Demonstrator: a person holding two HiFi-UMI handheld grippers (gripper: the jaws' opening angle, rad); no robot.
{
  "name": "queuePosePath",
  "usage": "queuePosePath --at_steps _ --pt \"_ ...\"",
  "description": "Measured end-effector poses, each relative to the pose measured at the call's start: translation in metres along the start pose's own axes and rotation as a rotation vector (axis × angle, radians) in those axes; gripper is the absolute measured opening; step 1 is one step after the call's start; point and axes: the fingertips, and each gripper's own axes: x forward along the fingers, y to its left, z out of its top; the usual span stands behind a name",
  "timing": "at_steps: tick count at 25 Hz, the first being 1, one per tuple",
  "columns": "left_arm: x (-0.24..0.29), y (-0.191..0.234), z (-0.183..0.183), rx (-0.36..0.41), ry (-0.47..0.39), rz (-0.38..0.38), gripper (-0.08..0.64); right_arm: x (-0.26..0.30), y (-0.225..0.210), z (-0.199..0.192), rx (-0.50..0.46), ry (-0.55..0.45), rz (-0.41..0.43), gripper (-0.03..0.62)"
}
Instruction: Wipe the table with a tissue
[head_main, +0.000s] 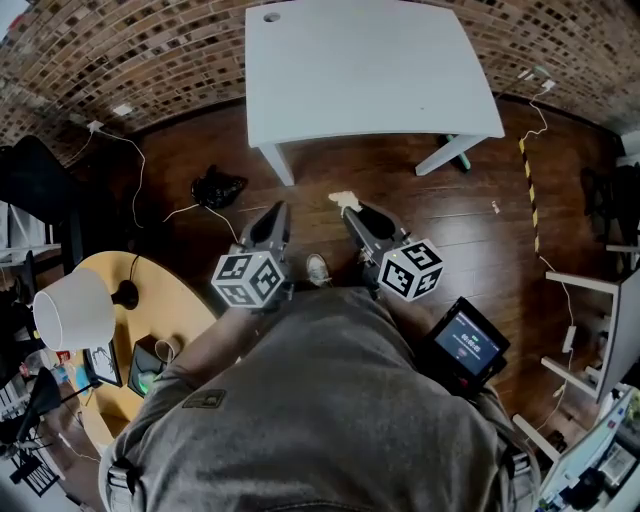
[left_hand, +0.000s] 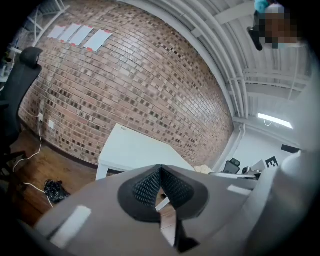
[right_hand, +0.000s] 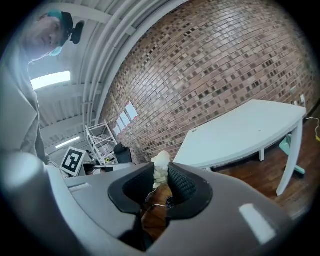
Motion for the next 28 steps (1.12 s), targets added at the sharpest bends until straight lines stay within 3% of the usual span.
queuePosePath --at_steps 9,28 --pt "0.049 -0.004 0.011 0.007 0.014 0.015 0.002 0.016 -0.044 0.027 0.021 -0.007 0.0 0.097" --pt "0.221 -0.073 0.03 0.026 0.065 0.061 0.002 0.033 -0.208 0.122 0.069 0.012 0.04 0.097"
